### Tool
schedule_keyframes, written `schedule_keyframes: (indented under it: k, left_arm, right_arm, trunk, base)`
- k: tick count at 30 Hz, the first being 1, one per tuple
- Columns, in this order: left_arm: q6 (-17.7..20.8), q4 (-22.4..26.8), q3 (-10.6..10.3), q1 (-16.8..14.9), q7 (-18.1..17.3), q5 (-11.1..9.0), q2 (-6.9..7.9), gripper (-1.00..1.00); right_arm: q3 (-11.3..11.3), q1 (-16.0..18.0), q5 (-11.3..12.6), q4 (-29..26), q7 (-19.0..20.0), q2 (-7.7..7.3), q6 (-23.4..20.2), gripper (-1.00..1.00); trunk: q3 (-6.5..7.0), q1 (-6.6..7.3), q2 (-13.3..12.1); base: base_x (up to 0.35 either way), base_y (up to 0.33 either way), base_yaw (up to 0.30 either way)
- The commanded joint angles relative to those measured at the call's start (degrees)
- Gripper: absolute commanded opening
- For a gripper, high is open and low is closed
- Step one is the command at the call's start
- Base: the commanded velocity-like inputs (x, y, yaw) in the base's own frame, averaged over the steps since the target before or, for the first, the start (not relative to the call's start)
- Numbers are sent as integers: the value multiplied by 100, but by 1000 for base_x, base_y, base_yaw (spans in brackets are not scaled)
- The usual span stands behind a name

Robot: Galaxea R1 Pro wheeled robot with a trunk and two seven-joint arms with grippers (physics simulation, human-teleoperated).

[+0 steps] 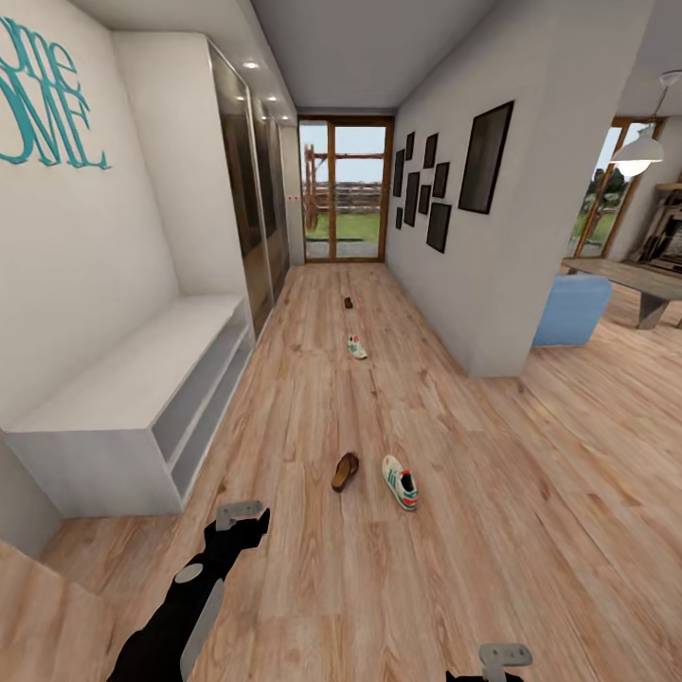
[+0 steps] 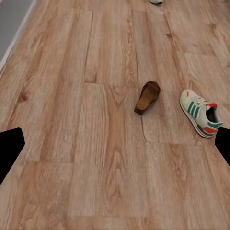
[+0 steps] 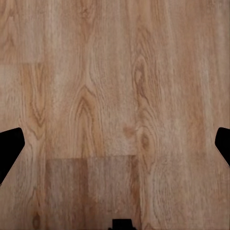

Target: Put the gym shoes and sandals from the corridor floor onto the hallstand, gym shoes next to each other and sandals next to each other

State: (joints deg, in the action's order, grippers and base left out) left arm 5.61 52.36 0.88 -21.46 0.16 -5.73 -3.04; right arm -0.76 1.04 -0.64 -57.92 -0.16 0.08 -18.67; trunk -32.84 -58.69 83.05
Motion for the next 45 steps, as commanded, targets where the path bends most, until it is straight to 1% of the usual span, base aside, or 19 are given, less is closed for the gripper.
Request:
schedule_keyframes:
  k: [1, 12, 41, 45]
  left_arm:
    - [37, 11, 8, -2, 2, -60, -4, 100]
    - [37, 10, 8, -4, 2, -60, -4, 100]
    - [33, 2, 16, -1, 2, -62, -4, 100]
    - [22, 5, 10, 1, -5, -52, -4, 100]
  right_arm:
    - [-3, 2, -7, -9, -2, 1, -32, 100]
    - [-3, 2, -7, -9, -2, -1, -32, 100]
    - [10, 2, -7, -9, 4, -8, -32, 100]
    - [3, 2, -7, -8, 0, 2, -32, 100]
  trunk:
    - [-6, -3, 3]
    - [-6, -3, 3]
    - [-6, -3, 3]
    - [-6, -3, 3]
  base:
    - [348, -85, 0]
    - [347, -115, 0]
    - [335, -154, 0]
    - [194, -54, 0]
